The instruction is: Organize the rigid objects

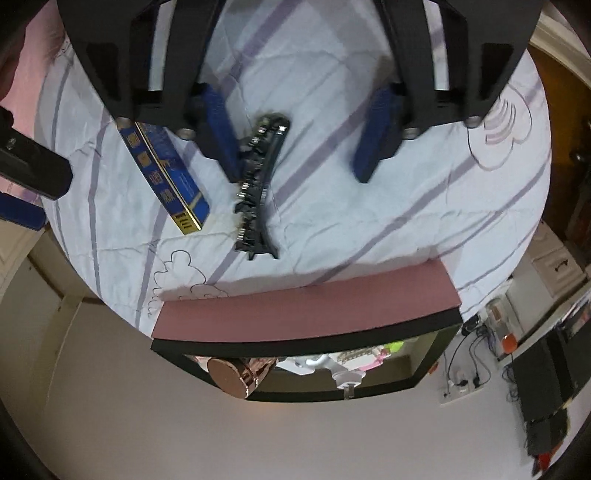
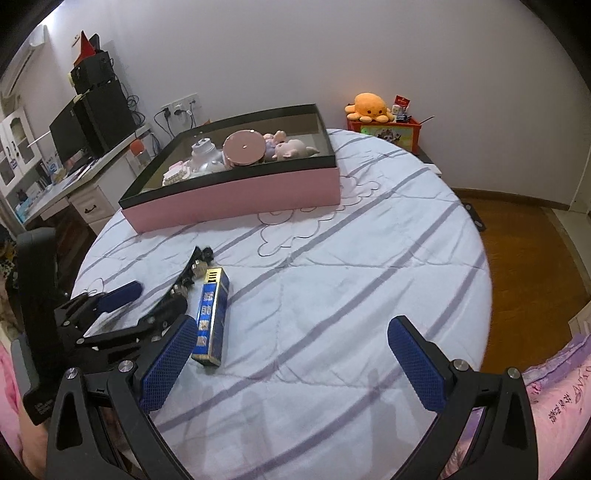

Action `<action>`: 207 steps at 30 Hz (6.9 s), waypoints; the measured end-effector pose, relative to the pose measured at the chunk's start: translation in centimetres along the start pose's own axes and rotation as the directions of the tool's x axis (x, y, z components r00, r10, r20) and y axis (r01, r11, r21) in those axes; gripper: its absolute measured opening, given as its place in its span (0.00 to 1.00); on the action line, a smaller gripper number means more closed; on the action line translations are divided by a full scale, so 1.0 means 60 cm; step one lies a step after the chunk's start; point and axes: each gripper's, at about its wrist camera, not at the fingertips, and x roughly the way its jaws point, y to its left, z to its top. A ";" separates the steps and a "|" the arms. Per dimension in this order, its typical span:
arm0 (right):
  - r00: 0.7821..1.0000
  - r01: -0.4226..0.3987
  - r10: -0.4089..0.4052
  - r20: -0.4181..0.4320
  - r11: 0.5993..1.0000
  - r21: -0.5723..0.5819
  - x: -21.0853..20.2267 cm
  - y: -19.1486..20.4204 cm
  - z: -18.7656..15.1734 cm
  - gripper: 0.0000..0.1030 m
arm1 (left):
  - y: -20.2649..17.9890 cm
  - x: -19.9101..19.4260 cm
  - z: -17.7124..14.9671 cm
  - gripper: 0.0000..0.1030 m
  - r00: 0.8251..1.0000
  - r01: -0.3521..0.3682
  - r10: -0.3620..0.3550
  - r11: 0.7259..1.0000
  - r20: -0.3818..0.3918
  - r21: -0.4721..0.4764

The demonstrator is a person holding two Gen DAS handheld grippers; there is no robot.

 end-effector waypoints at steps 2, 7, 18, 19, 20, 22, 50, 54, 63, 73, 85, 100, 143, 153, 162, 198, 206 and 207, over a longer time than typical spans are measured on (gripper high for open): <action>1.000 -0.008 0.008 -0.007 1.000 -0.012 0.008 0.008 0.001 1.00 | 0.007 0.001 0.003 0.41 1.000 0.008 -0.008 1.000 0.001 0.000; 0.999 -0.025 0.024 -0.033 0.999 -0.032 0.031 0.030 0.001 1.00 | 0.043 -0.003 0.003 0.28 0.998 0.063 -0.062 0.996 0.011 -0.060; 0.996 -0.004 -0.007 -0.091 0.994 -0.110 0.090 0.080 -0.005 0.57 | 0.073 -0.025 -0.005 0.28 0.998 0.053 -0.049 0.995 0.038 -0.088; 0.997 0.001 -0.011 -0.082 0.993 -0.121 0.091 0.084 -0.007 0.56 | 0.078 -0.029 -0.006 0.28 0.998 0.050 -0.047 0.994 0.041 -0.094; 0.997 -0.005 -0.006 -0.082 0.992 -0.124 0.091 0.085 -0.007 0.51 | 0.083 -0.033 -0.007 0.28 0.998 0.051 -0.047 0.993 0.045 -0.103; 0.996 -0.034 0.024 -0.080 0.991 -0.127 0.089 0.088 -0.005 0.28 | 0.088 -0.038 -0.008 0.28 0.998 0.047 -0.042 0.993 0.051 -0.111; 0.994 -0.107 0.107 -0.008 0.983 -0.151 0.040 0.112 0.038 0.15 | 0.102 -0.110 0.026 0.15 0.982 0.098 -0.076 0.988 0.173 -0.122; 0.994 -0.109 0.110 -0.003 0.982 -0.154 0.036 0.115 0.038 0.15 | 0.105 -0.110 0.026 0.15 0.982 0.101 -0.078 0.987 0.172 -0.127; 0.993 -0.113 0.117 0.018 0.980 -0.162 0.024 0.118 0.050 0.15 | 0.106 -0.135 0.038 0.15 0.975 0.101 -0.073 0.987 0.209 -0.126; 0.984 -0.118 0.141 0.109 0.974 -0.196 0.006 0.135 0.136 0.15 | 0.114 -0.178 0.120 0.15 0.948 0.087 -0.053 0.991 0.314 -0.097; 0.982 -0.117 0.143 0.119 0.973 -0.200 0.102 0.128 0.267 0.15 | 0.144 -0.070 0.245 0.15 0.947 0.091 -0.049 0.989 0.318 -0.117; 0.996 -0.088 0.087 -0.015 0.976 -0.200 0.255 0.094 0.300 0.25 | 0.154 0.105 0.265 0.77 0.987 0.038 -0.012 0.986 0.161 -0.160; 0.871 0.047 -0.017 0.490 0.998 -0.050 -0.418 0.109 -0.097 1.00 | -0.035 -0.527 -0.129 1.00 0.826 -0.103 0.178 0.981 0.534 -0.167; 0.853 0.026 -0.002 0.522 0.999 -0.038 -0.457 0.107 -0.152 1.00 | -0.064 -0.577 -0.188 1.00 0.809 -0.147 0.211 0.976 0.548 -0.158; 0.863 0.031 -0.010 0.504 0.999 -0.034 -0.456 0.105 -0.169 1.00 | -0.055 -0.585 -0.195 1.00 0.817 -0.150 0.230 0.970 0.529 -0.189; 0.873 0.039 -0.013 0.488 0.998 -0.043 -0.450 0.107 -0.172 1.00 | -0.056 -0.572 -0.190 1.00 0.830 -0.188 0.257 0.965 0.495 -0.185; 0.874 0.041 -0.015 0.485 0.998 -0.042 -0.449 0.110 -0.171 1.00 | -0.058 -0.574 -0.190 1.00 0.831 -0.187 0.256 0.965 0.494 -0.185; 0.875 0.041 -0.015 0.484 0.998 -0.043 -0.449 0.110 -0.171 1.00 | -0.057 -0.575 -0.190 1.00 0.831 -0.186 0.255 0.965 0.495 -0.186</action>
